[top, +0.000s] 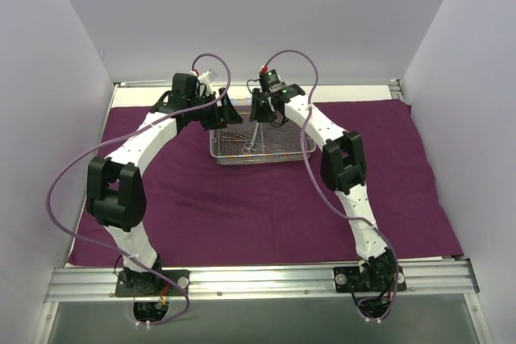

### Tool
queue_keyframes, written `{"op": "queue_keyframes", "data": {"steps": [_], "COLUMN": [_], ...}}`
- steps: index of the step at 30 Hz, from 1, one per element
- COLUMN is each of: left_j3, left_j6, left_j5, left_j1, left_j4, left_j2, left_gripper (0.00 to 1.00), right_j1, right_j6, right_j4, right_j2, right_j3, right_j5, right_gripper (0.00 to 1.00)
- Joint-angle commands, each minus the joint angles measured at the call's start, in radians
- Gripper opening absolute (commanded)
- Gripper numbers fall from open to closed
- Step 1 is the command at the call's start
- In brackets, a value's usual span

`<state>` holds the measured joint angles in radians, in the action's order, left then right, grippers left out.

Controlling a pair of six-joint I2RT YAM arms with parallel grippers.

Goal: Open and lay out the surgical kit
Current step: Pick up the medical item from the container.

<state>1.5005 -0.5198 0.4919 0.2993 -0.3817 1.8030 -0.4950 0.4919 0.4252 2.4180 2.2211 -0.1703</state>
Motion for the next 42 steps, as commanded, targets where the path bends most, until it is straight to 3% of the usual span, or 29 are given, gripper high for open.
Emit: {"op": "queue_keyframes", "data": {"steps": [1,35,38,42], "left_j3": [-0.002,-0.131,-0.131,-0.131], "left_j6": [0.037,0.014,0.012,0.012], "left_j5": [-0.022,0.010,0.013,0.017], "left_j1": [-0.005,-0.075,-0.080,-0.081], "left_j4": [-0.009,0.012,0.014,0.007], "left_j2": [-0.094,-0.186,-0.185,-0.183], "left_gripper": [0.78,0.79,0.79,0.79], "right_j1": [-0.048,-0.085,-0.099,-0.096], "right_j6": [-0.022,-0.016,-0.036,-0.035], "right_j4": [0.122,0.231,0.242,0.225], "right_j2": [0.023,0.200,0.213,0.196], "right_j3": [0.049,0.176,0.178,0.163], "right_j5": [0.113,0.218,0.251,0.253], "right_gripper": [0.32,0.31,0.27,0.10]}}
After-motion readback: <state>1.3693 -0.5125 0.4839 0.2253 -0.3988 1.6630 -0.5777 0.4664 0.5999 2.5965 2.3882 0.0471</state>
